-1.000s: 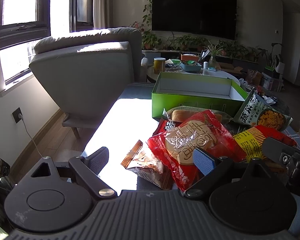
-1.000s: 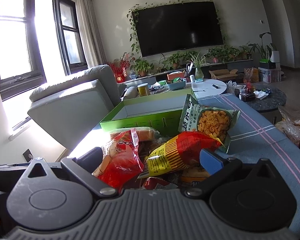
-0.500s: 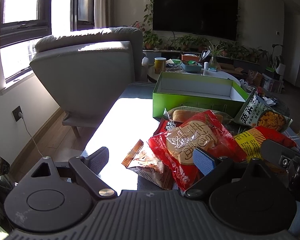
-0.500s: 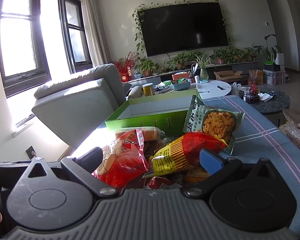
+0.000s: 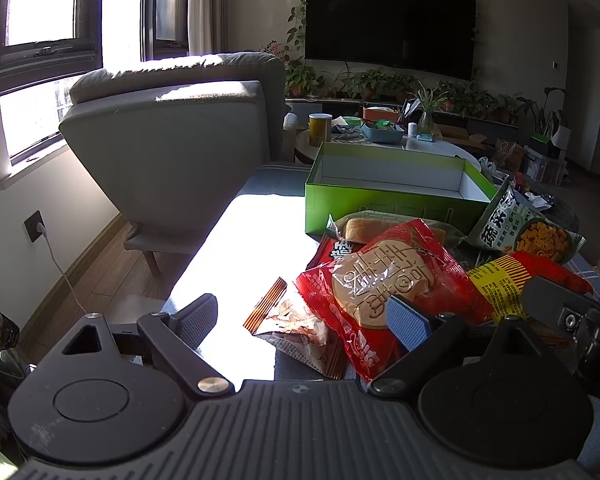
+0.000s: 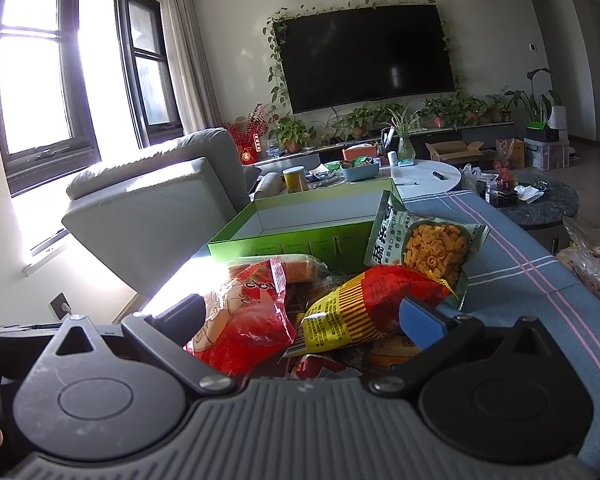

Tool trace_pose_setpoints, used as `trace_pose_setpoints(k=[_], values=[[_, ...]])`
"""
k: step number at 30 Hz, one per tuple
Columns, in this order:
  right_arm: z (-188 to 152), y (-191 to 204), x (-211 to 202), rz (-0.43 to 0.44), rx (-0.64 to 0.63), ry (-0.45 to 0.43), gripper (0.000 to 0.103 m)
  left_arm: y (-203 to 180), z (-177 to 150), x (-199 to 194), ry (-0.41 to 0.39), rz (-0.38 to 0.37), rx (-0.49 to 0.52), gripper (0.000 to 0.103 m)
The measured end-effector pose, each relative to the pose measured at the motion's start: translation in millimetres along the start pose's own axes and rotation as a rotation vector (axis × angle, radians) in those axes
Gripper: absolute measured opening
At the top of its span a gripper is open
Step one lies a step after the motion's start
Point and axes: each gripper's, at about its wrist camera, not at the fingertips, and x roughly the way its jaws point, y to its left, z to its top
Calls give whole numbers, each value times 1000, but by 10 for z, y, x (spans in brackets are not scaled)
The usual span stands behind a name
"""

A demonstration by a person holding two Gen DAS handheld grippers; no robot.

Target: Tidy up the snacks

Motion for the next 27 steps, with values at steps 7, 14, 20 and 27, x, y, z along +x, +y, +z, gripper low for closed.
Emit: trace_pose_setpoints(k=[7,14,20,27], values=[[0,1,-1,0,0,0,95,14,0,6,2,4,-2,91],[30,17,12,10,-7,-9,95,88,8,36,12,3,-13,91],[180,53,141,93,-47,4,95,181,7,90,40,-126,-68,89],[331,122,517,166,-62,74,96,116,-61,337,89,-249,-42,86]])
